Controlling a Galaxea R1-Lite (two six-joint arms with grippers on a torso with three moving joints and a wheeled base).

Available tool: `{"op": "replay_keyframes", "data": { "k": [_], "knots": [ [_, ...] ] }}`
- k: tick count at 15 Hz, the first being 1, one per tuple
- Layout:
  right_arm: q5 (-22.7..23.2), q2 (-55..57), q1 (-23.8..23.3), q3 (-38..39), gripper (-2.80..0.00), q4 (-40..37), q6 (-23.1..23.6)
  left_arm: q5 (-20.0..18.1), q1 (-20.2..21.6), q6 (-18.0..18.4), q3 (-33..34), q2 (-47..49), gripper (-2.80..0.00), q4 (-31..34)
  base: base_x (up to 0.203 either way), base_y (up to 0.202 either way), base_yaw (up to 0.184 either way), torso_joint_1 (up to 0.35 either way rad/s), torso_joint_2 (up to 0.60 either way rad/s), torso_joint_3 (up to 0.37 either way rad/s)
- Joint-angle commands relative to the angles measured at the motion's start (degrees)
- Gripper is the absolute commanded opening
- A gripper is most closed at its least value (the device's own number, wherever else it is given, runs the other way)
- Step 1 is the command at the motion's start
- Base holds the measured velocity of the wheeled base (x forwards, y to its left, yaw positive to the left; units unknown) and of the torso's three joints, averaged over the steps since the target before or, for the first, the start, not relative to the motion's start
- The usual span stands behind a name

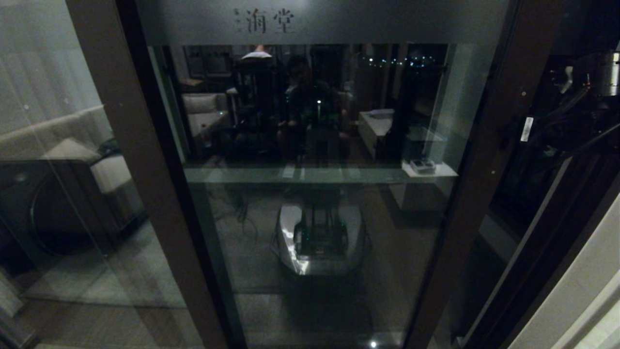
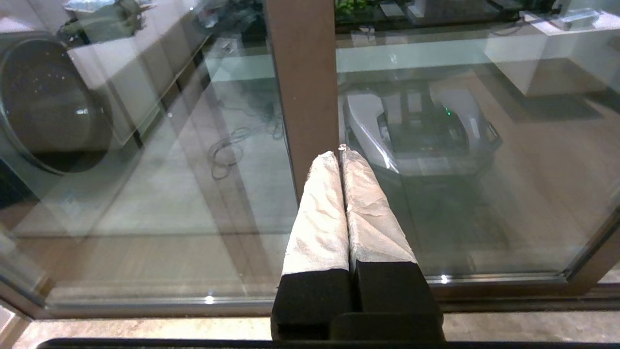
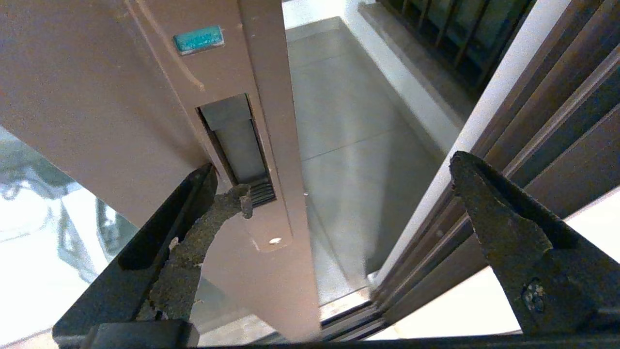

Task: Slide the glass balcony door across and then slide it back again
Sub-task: Close the slid door

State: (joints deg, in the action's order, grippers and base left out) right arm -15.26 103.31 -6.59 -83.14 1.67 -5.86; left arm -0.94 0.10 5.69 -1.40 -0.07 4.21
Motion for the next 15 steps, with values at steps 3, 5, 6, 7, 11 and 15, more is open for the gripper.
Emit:
{"op": "replay_keyframes", "data": {
  "k": [3, 5, 6, 7, 11, 15],
  "knots": [
    [-0.12, -0.55, -2.84, 1.96, 0.0, 1.92, 1.1, 0.06, -0.01, 0.02, 0.0, -0.01, -2.8, 0.01, 0.0, 0.0, 0.0, 0.0, 0.0, 0.0],
    [0.05, -1.09, -3.78, 3.29, 0.0, 2.19, 1.45, 0.04, -0.01, 0.02, 0.0, -0.01, -2.8, 0.01, 0.0, 0.0, 0.0, 0.0, 0.0, 0.0],
    [0.15, -1.18, -3.96, 3.44, 0.0, 2.41, 1.46, -0.03, -0.01, 0.02, 0.0, -0.01, -2.8, 0.01, 0.0, 0.0, 0.0, 0.0, 0.0, 0.0],
    [0.15, -1.18, -4.13, 3.59, 0.0, 2.98, 1.46, -0.03, -0.01, 0.02, 0.06, -0.01, -2.8, 0.01, 0.0, 0.0, 0.0, 0.0, 0.0, 0.0],
    [0.26, -3.09, -4.57, 5.47, 0.0, 3.24, 1.46, 0.01, -0.01, 0.02, 0.0, -0.01, -2.8, 0.01, 0.0, 0.0, 0.0, 0.0, 0.0, 0.0],
    [0.32, -4.87, -5.32, 6.45, 0.0, 4.57, 1.84, -0.03, -0.01, 0.02, 0.0, -0.01, -2.8, 0.01, 0.0, 0.0, 0.0, 0.0, 0.0, 0.0]
  ]
}}
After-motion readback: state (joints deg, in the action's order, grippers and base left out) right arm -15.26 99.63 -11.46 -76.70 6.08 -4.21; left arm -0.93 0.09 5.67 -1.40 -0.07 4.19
